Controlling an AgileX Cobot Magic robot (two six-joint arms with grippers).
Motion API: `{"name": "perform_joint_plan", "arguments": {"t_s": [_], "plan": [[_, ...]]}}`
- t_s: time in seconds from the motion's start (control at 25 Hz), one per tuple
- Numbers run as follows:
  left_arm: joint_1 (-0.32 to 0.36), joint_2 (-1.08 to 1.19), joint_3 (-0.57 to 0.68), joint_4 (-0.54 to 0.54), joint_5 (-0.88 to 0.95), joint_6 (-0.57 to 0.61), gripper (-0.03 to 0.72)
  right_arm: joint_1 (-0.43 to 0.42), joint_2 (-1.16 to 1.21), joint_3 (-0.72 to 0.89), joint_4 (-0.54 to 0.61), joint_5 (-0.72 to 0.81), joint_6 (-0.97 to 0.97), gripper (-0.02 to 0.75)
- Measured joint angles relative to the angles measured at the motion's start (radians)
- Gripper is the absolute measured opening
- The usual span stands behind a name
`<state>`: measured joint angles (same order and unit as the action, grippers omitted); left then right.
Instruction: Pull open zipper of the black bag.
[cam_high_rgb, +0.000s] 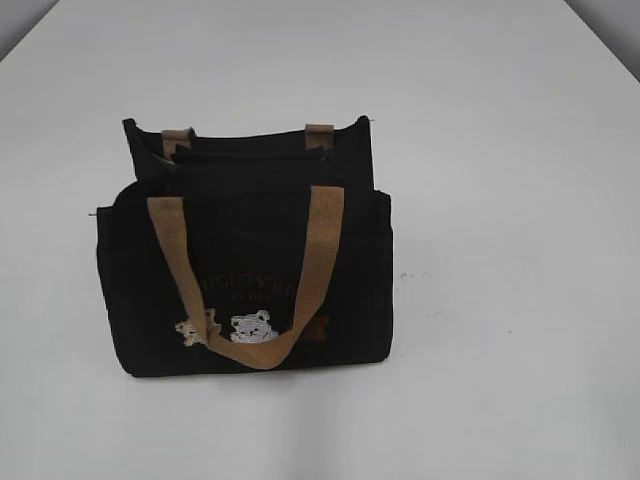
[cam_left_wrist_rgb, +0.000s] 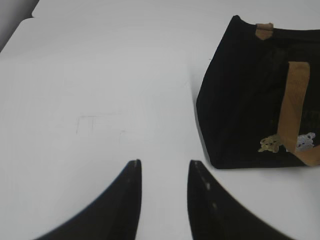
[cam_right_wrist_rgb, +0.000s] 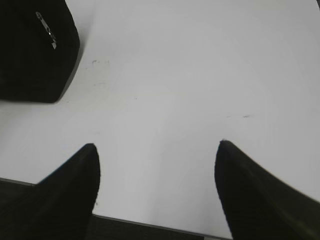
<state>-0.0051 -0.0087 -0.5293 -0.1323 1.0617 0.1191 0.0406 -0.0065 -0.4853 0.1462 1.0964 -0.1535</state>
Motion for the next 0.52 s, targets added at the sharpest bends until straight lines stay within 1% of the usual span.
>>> {"name": "perform_joint_plan", "arguments": {"t_s": [0.24,0.44,0.52], "plan": [[0.000,0.000,0.000,0.000,0.000,0.000,0.239,0.000,0.000,0.000,-0.012,0.001,0.010,0.557],[0.000,0.000,0.000,0.000,0.000,0.000,0.239,0.000,0.000,0.000,-0.084,0.001,0.087,0.557],[0.000,0.000,0.000,0.000,0.000,0.000,0.239,0.000,0.000,0.000,-0.091,0.001,0.098,0.557]]}}
